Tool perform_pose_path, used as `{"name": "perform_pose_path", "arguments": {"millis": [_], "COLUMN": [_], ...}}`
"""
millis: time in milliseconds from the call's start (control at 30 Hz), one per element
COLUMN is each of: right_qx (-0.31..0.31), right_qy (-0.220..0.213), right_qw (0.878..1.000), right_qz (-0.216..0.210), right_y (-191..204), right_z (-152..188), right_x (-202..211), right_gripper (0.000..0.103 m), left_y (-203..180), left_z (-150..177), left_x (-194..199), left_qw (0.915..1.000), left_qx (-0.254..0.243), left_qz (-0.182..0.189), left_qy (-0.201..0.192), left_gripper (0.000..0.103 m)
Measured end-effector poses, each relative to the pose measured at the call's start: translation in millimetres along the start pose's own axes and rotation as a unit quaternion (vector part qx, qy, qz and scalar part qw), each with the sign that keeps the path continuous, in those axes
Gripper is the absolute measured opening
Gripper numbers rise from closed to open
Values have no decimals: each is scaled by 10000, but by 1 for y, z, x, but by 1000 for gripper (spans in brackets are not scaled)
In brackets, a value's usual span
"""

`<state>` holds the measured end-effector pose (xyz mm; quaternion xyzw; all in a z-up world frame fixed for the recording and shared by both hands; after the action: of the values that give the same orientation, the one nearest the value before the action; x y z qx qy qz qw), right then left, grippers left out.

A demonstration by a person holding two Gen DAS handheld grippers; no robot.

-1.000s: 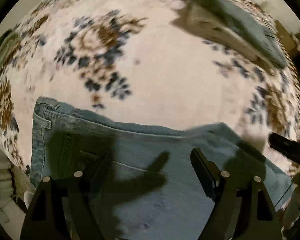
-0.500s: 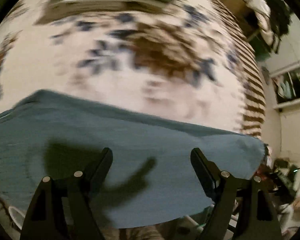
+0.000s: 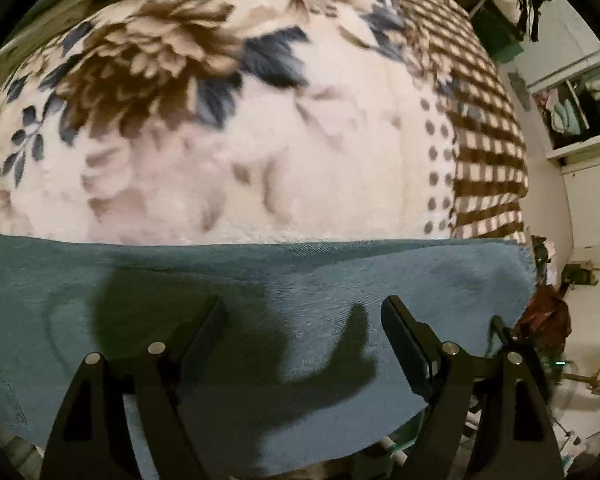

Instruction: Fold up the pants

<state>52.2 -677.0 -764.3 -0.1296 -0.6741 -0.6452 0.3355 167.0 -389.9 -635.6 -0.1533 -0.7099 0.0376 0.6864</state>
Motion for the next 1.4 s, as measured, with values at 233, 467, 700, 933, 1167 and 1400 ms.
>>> {"name": "perform_pose_path", "arguments": {"millis": [233,467,700,933,1167,1400], "right_qx": [1291,1044,1531,1390,1694,1252], "right_qy": [-92,238,-3,546,324,119], "right_qw": [9912,9941,9881,9886,9839,9913], "right_qz": [293,161,-161,192,462,401], "right_y": [61,50,95,74,95,71], "right_z": [-4,-9,-11,-23,-26,-36], "right_x": [25,-10,8,-30,-34,-28], "right_gripper": [24,34,9,32,9,15], "left_y": [3,5,-13,-37,-44,-43], "left_z": [4,5,1,9,2,-9], "left_x": [-14,-30,-49,-67,-59,-57], "left_qw": [9998,9996,9998,9961,9994,9990], "left_qx": [182,277,165,-351,215,370], "left_qz": [-36,97,134,-755,-126,24], "left_qy": [39,41,-47,-298,-233,-261], "left_gripper": [79,85,103,103,103,103]}}
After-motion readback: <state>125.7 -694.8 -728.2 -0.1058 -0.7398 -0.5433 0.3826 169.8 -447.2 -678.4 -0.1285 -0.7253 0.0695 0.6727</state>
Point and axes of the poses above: each gripper's, at about its wrist camera, not at the fingertips, and x roughly against the way its jaws point, y to its left, z to its underside, the point moved 9 cm from there along -x, roughly the way its jaws point, and after that the axes turned 6 degrees about x, right-handed, at the moved point
